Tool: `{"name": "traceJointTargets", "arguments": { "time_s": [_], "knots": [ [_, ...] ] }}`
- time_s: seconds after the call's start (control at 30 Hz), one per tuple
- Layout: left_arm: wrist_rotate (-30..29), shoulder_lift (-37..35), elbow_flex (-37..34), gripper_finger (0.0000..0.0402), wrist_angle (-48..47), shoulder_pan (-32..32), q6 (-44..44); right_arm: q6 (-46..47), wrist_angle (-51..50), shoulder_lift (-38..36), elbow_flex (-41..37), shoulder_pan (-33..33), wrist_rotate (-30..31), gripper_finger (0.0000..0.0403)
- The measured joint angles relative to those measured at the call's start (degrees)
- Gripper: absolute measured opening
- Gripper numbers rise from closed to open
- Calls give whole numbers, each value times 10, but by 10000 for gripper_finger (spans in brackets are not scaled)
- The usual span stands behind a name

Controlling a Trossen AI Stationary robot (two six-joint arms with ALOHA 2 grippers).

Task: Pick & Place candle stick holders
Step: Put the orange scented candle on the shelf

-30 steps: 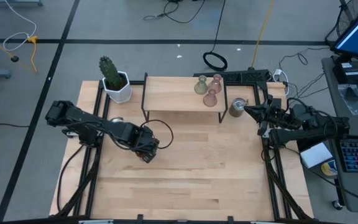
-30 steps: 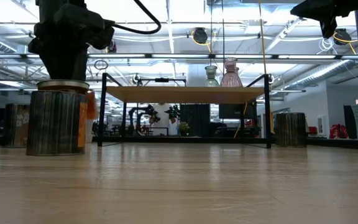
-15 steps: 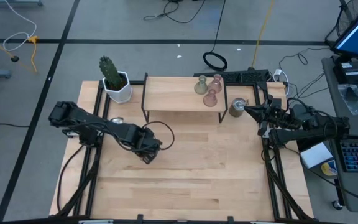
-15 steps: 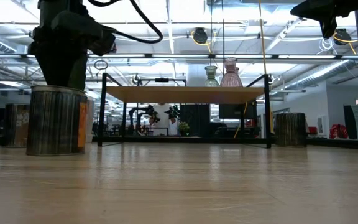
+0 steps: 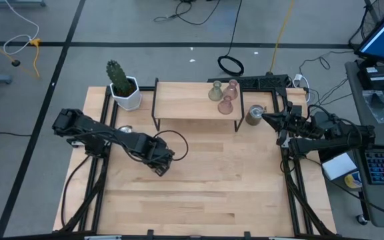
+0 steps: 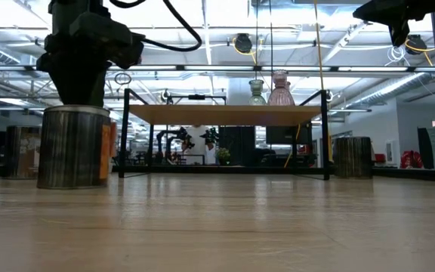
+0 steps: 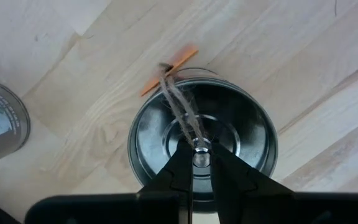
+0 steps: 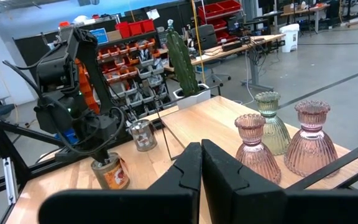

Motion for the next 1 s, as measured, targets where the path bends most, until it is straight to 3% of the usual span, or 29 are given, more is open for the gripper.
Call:
{"name": "traceJointTargets", "arguments": {
  "time_s": [1.0],
  "knots": [
    [59,-1,1,31,-7,27,35,-1,0,0,0,0,0,4]
  ]
}}
